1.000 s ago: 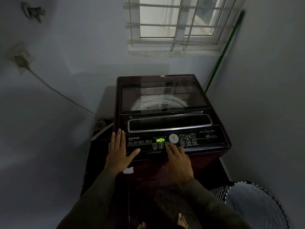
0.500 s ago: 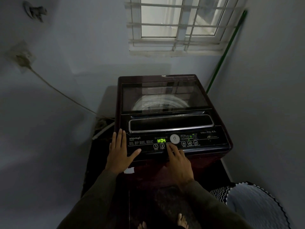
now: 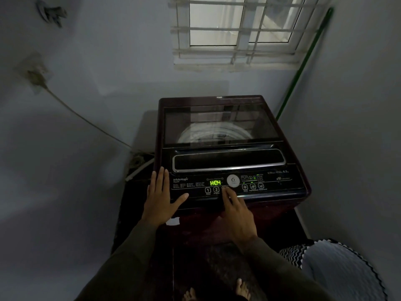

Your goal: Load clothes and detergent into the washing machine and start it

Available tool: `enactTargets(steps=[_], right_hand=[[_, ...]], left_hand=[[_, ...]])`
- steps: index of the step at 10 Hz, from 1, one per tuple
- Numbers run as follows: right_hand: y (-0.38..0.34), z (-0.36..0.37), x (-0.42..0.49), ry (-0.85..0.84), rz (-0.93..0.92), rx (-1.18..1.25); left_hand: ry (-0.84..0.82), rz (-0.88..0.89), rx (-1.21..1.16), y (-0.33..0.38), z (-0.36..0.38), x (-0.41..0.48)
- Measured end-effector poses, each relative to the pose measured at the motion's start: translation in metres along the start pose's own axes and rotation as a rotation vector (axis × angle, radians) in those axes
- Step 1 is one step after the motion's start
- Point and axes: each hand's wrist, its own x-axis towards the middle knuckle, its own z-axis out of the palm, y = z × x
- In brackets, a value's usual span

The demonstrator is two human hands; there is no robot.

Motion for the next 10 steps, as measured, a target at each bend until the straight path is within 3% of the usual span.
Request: enactTargets(steps=[3,5,6,10], right_hand=[[0.002,-0.008,-0.003,0.028,-0.039,-0.01],[0.014,-0.018,0.008,0.166,-0.083,-0.042],[0.024,-0.018,0.018,0.186,-0.113,-0.093],[0.067,-0.04,0.037,0.152,-0.129,-0.124]], left_hand=[[-0.003,-0.013,0.02,0.003,-0.002,0.0],[0.092,0.011,0.133,0.014,0.001,-0.008],[0.19,0.083,0.193,0.034,0.006,-0.015],[0.224,0.113,0.279,0.118,0.021,-0.012]])
